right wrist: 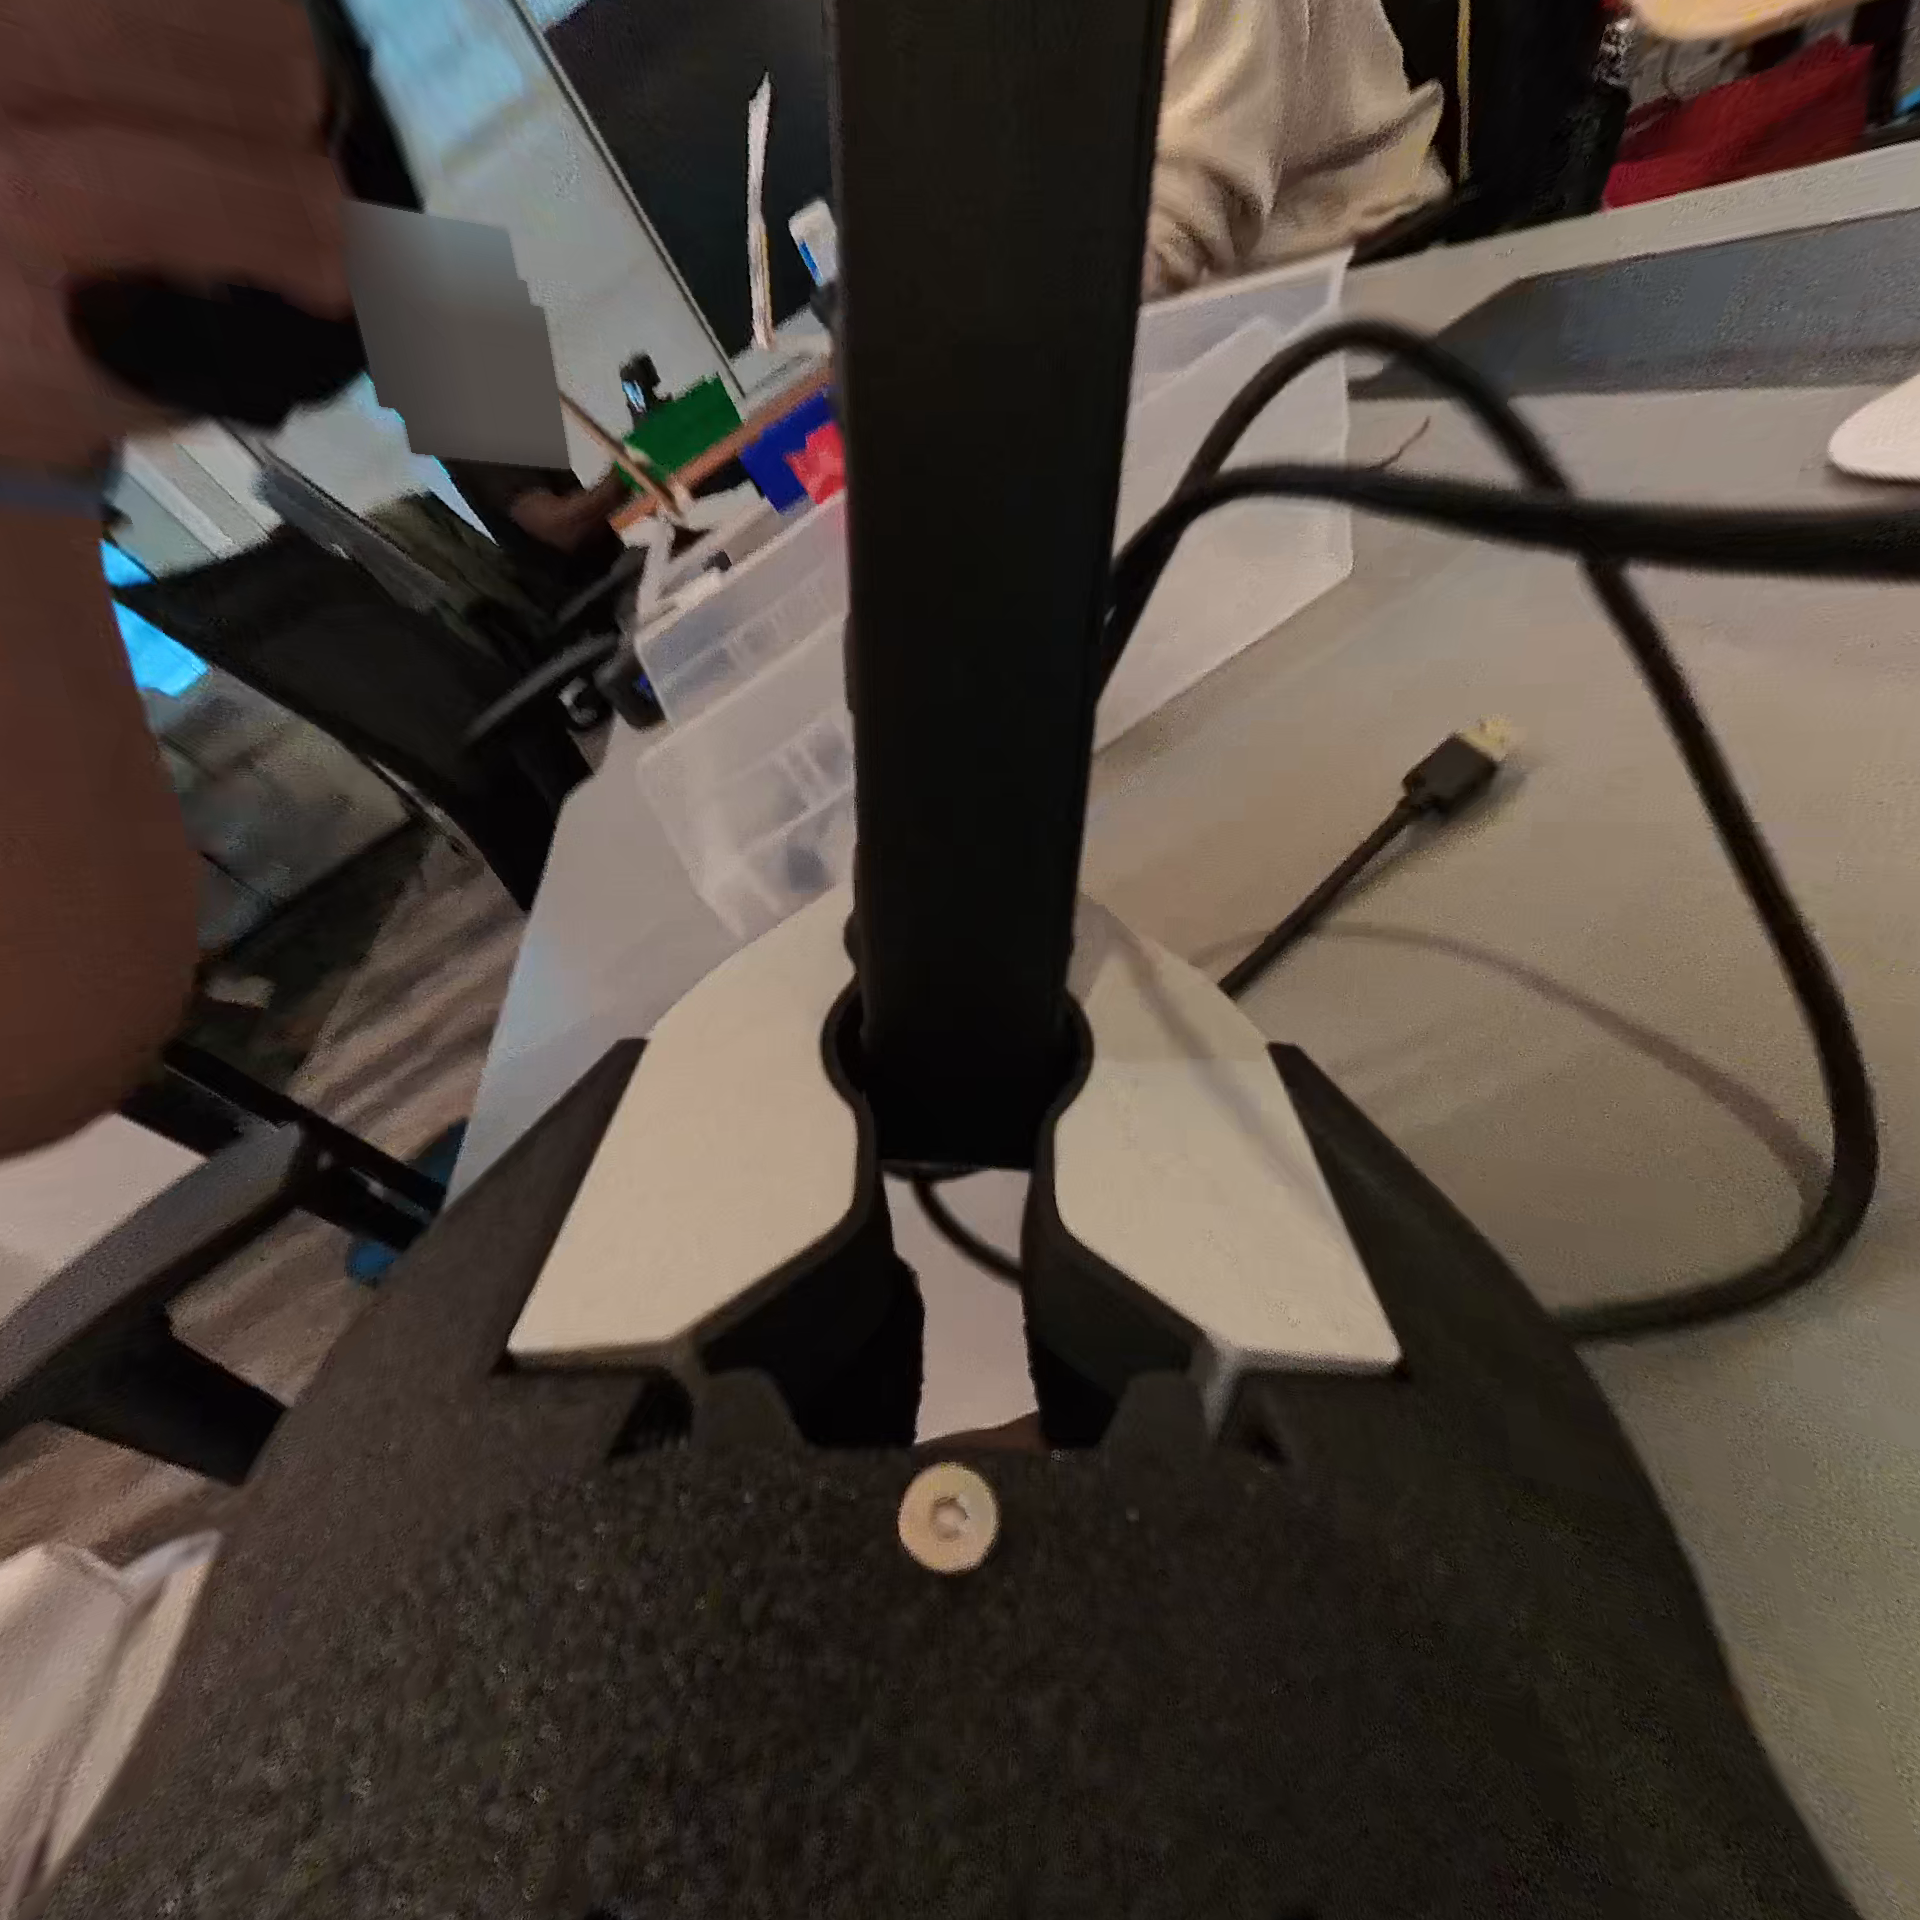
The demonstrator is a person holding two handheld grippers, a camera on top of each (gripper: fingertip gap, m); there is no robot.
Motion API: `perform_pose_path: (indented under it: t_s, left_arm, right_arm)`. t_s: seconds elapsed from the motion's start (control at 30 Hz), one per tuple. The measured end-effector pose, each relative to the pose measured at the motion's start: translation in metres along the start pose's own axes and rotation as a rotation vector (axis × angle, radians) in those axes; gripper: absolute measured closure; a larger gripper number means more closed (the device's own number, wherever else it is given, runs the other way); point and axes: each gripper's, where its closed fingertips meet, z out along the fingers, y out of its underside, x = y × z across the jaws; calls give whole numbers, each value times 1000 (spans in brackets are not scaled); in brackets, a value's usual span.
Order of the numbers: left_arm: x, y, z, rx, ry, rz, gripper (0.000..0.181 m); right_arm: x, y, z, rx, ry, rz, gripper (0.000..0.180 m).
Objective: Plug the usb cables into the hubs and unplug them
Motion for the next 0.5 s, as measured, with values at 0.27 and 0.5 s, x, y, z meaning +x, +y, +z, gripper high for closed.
perform_pose_path:
  t_s: [0.27,0.5]
  left_arm:
    - [24,166,-103,199,-339,143,147]
    - [36,263,-110,16,-338,33,139]
  right_arm:
    - [51,-33,10,78,9,7,153]
    - [48,-45,-9,200,72,-101,153]
